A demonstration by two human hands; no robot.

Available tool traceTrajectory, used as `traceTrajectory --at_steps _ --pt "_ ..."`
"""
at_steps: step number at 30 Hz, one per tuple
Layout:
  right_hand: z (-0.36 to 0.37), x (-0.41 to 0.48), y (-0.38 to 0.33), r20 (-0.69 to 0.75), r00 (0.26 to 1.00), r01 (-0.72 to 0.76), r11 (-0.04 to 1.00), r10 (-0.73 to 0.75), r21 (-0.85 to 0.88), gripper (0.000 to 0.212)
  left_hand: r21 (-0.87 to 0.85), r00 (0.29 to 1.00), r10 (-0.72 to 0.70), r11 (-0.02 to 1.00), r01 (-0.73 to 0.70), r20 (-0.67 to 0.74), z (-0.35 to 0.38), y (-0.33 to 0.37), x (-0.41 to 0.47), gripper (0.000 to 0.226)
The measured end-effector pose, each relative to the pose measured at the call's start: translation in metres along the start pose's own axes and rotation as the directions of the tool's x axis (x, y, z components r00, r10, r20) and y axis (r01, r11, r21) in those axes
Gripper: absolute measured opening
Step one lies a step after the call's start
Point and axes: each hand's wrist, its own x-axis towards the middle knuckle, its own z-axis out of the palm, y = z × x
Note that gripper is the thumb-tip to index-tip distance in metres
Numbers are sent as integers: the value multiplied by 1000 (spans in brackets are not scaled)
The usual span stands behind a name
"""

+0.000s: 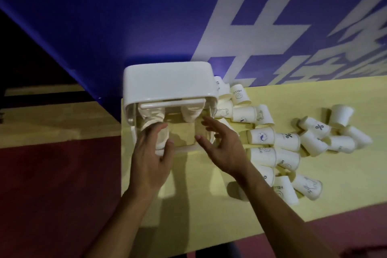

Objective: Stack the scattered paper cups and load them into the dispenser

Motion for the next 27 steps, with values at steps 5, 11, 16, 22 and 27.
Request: traceTrajectory --at_steps 5,11,16,22,27 --pt "-82 -19 33 -158 982 -98 995 101 31 56 -54 980 138 990 -132 146 66 55 19 36" --pt "-162 -46 96 -264 944 -182 980 197 79 53 -8 906 175 983 -186 385 169 104 34 42" --pt "-228 -60 161 -293 920 -244 965 262 98 53 84 799 159 964 -252 580 276 144 36 48" --pt "-307 -69 242 -320 889 -312 944 329 104 53 163 609 190 864 -477 770 422 203 43 60" --pt "-362 -70 300 -334 862 -353 925 381 143 52 261 427 83 682 -683 900 519 222 53 78"
